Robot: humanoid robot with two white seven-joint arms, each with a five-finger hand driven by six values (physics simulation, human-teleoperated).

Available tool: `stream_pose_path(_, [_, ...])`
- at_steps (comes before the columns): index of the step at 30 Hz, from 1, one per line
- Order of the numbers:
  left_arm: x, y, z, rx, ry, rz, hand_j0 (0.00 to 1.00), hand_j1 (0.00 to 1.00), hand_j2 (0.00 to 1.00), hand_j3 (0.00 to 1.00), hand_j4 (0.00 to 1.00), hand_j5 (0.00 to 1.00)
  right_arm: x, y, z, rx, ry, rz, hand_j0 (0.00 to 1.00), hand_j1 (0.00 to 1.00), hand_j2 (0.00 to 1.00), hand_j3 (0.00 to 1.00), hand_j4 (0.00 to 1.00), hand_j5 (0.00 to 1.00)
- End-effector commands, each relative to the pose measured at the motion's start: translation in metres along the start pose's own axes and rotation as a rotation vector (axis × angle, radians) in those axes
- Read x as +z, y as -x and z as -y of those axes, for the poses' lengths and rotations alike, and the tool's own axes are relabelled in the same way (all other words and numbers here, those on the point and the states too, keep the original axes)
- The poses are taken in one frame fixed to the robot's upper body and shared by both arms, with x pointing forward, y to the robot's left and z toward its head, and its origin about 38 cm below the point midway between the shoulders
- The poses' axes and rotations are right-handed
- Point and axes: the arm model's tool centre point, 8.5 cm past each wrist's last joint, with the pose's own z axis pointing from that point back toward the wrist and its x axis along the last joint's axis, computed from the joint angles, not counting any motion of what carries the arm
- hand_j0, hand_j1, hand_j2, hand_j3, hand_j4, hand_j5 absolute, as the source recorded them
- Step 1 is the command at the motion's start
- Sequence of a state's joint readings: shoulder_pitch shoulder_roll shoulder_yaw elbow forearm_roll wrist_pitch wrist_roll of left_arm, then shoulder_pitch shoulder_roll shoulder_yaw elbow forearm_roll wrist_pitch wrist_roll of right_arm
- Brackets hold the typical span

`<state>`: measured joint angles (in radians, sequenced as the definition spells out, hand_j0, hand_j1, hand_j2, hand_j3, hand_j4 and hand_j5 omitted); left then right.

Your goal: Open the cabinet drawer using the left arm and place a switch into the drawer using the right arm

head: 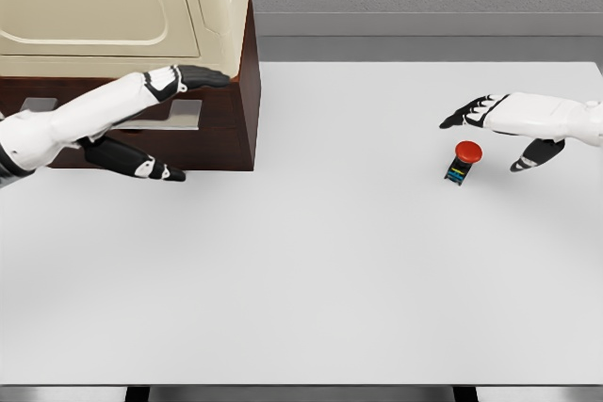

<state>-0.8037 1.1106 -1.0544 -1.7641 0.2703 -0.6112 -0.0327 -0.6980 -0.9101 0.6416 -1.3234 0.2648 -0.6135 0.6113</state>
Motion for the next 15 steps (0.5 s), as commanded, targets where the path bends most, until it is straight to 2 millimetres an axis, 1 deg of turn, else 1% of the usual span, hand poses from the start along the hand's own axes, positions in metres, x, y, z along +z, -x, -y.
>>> stream_pose_path(1, [0.003,0.001,0.001,0.009,0.004,-0.011,1.00,1.00,1.00,1.00,1.00,1.00,0.001,0.000,0.001,-0.004,0.005,-0.001,1.00,1.00,1.00,1.00,1.00,1.00])
stream_pose_path(3, [0.005,0.002,0.001,0.001,0.010,-0.016,1.00,1.00,1.00,1.00,1.00,1.00,0.001,0.001,0.001,-0.008,0.009,-0.001,1.00,1.00,1.00,1.00,1.00,1.00])
stream_pose_path(5, [0.013,0.002,-0.006,-0.019,0.010,-0.037,1.00,1.00,1.00,1.00,1.00,1.00,0.002,0.002,-0.001,-0.011,0.002,-0.005,1.00,1.00,1.00,1.00,1.00,1.00])
stream_pose_path(6, [0.012,0.001,-0.008,-0.026,0.007,-0.035,1.00,1.00,1.00,1.00,1.00,1.00,0.004,0.009,-0.005,-0.030,-0.001,-0.023,1.00,1.00,1.00,1.00,1.00,1.00])
stream_pose_path(7, [0.009,-0.005,-0.027,-0.066,-0.019,-0.023,1.00,1.00,1.00,1.00,1.00,1.00,0.003,0.011,-0.007,-0.037,-0.005,-0.027,1.00,1.00,1.00,1.00,1.00,1.00])
stream_pose_path(8, [0.009,-0.009,-0.038,-0.091,-0.021,-0.020,1.00,1.00,1.00,1.00,1.00,1.00,0.000,0.009,-0.010,-0.039,-0.014,-0.020,1.00,1.00,1.00,1.00,1.00,1.00])
stream_pose_path(9, [0.009,-0.009,-0.036,-0.091,0.011,-0.021,1.00,1.00,1.00,1.00,1.00,1.00,-0.001,0.010,-0.012,-0.045,-0.015,-0.021,1.00,1.00,1.00,1.00,1.00,1.00])
stream_pose_path(11, [0.009,-0.010,-0.023,-0.078,0.217,-0.021,1.00,1.00,1.00,1.00,1.00,1.00,-0.011,0.009,-0.016,-0.064,-0.013,-0.011,1.00,1.00,1.00,1.00,1.00,1.00])
stream_pose_path(12, [0.012,-0.011,-0.023,-0.075,0.267,-0.026,1.00,1.00,1.00,1.00,1.00,1.00,-0.015,0.008,-0.019,-0.069,-0.023,-0.005,1.00,1.00,1.00,1.00,1.00,1.00])
stream_pose_path(14, [0.020,-0.018,-0.035,-0.084,0.377,-0.039,1.00,1.00,1.00,1.00,1.00,1.00,-0.024,0.005,-0.020,-0.075,-0.019,0.011,1.00,1.00,1.00,1.00,1.00,1.00])
stream_pose_path(15, [0.023,-0.018,-0.036,-0.073,0.383,-0.042,1.00,1.00,1.00,1.00,1.00,1.00,-0.026,0.006,-0.021,-0.082,-0.018,0.008,1.00,1.00,1.00,1.00,1.00,1.00])
